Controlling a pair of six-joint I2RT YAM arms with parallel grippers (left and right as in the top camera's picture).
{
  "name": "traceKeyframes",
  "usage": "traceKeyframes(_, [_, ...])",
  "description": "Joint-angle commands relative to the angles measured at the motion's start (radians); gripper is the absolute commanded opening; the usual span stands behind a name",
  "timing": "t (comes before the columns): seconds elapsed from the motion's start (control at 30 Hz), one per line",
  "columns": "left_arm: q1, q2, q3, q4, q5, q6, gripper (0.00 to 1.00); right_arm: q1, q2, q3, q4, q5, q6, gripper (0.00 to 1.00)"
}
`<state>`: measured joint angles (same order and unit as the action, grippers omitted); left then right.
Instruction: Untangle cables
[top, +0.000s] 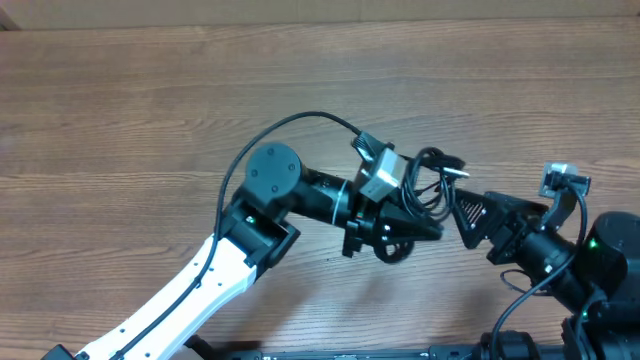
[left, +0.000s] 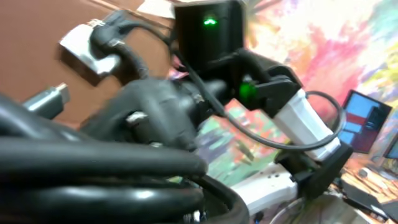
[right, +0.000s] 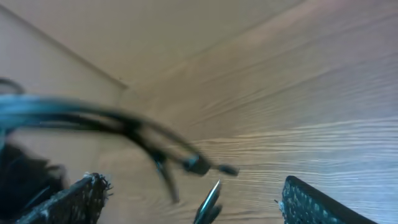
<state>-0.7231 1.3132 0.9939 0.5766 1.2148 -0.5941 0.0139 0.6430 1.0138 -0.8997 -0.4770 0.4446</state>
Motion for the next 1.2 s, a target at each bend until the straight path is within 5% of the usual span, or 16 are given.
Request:
traceKeyframes(0.0, [-0.063,-0.025,0.011,0.045,-0.005,-0.043,0.04,-0.002,0.046,0.014,0.002,0.139,-0.008,0.88])
traceKeyframes(0.5, [-0.034,-0.025,0.011,0.072,0.095,-0.079,0.04,-0.002,0.224,0.014,-0.227,0.512,0.019,0.84])
traceKeyframes(0.7, [0.019,-0.025,0.011,0.060,0.174,0.003,0.04,-0.002,0.220,0.014,-0.265,0.466,0.015,0.84])
traceKeyframes(0.8, [0.045,-0.025,0.011,-0.005,0.301,0.132,0.04,-0.002,0.220,0.015,-0.254,0.375,-0.010,0.84])
traceKeyframes(0.9, [0.067,-0.024,0.011,-0.102,0.273,0.146,0.04,-0.002,0.215,0.015,-0.233,0.315,-0.009,0.84])
traceKeyframes(1.13, [0.132,-0.023,0.010,-0.467,0.008,0.153,0.04,-0.002,0.172,0.016,-0.148,0.166,-0.010,0.84])
traceKeyframes(1.17, [0.142,-0.023,0.010,-0.613,-0.103,0.193,0.05,-0.002,0.163,0.016,-0.136,0.159,-0.031,0.84])
